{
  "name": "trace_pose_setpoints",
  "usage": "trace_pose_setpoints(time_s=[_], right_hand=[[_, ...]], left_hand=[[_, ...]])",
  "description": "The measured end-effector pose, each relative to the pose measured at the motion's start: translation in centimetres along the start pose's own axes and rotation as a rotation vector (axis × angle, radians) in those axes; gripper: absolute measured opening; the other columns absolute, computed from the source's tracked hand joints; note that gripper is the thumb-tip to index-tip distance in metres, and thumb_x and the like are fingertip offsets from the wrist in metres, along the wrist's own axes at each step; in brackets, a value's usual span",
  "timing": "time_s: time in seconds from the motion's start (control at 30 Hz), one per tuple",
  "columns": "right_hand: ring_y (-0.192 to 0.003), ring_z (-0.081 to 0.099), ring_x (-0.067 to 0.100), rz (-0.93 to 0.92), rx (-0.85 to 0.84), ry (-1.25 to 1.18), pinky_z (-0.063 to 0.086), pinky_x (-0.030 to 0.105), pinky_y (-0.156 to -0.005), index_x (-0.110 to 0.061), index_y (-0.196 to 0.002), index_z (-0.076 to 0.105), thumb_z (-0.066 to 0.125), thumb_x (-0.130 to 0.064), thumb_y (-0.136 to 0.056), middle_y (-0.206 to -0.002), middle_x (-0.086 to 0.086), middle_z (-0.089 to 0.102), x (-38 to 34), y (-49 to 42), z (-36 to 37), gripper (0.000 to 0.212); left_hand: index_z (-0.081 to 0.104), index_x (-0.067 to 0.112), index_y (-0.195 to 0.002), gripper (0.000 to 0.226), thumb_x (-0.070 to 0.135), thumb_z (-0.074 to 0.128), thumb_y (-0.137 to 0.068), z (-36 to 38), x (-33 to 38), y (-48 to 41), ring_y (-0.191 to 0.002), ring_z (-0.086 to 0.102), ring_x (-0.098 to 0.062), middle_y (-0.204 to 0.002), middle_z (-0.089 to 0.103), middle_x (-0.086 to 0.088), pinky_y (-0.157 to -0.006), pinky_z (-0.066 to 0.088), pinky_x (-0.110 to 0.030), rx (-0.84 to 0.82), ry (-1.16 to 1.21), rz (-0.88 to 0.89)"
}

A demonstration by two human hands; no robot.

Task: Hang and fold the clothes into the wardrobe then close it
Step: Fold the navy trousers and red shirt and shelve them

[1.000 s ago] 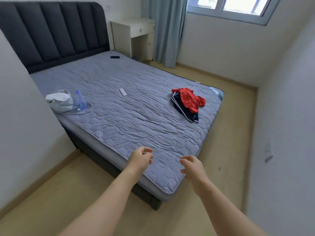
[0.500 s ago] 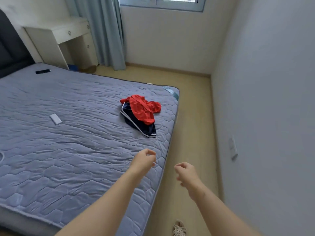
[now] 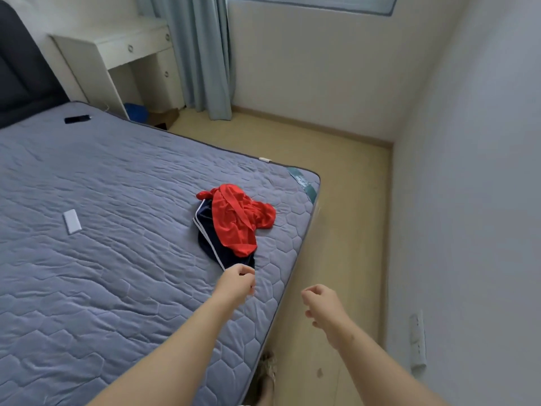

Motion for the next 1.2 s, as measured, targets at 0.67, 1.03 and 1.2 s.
trace_pose_setpoints(time_s=[0.67,1.03,1.2], right_hand=[[-0.073,0.049,0.017,-0.041,-0.376,0.502,0.036,0.024,-0.059,-0.009,-0.091,0.056,0.046,-0.016,-0.089,-0.085,0.004,0.054,-18.7,-32.9,7.8,0.012],[-0.067,0.048,0.02,-0.009,-0.668,1.014,0.035,0.023,-0.052,-0.008,-0.088,0.055,0.042,-0.013,-0.088,-0.078,0.006,0.053,-14.3,-47.8,13.2,0.014],[-0.077,0.054,0.022,0.125,-0.837,1.089,0.039,0.022,-0.06,-0.013,-0.086,0.052,0.041,-0.016,-0.088,-0.084,0.007,0.055,-6.5,-49.1,15.7,0.012]], left_hand=[[0.057,0.026,-0.074,0.025,0.007,0.046,-0.087,-7.0,5.2,-27.8,-0.069,0.061,-0.018,-0.073,0.063,0.0,-0.079,0.053,-0.036,0.4,0.206,-0.284],[0.057,0.028,-0.07,0.029,0.007,0.045,-0.086,0.4,-5.2,-34.6,-0.067,0.058,-0.021,-0.07,0.062,0.001,-0.063,0.046,-0.028,0.644,0.444,-0.741],[0.062,0.025,-0.083,0.022,0.012,0.045,-0.088,3.5,-10.0,-35.8,-0.074,0.061,-0.019,-0.081,0.063,0.003,-0.057,0.044,-0.023,0.668,0.439,-0.861]])
Point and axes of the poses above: each hand's wrist, its own y-axis away from the middle knuckle, its own z-axis out of the palm, x = y × z, the point moved 8 cm from there along -y, towards the middle knuckle
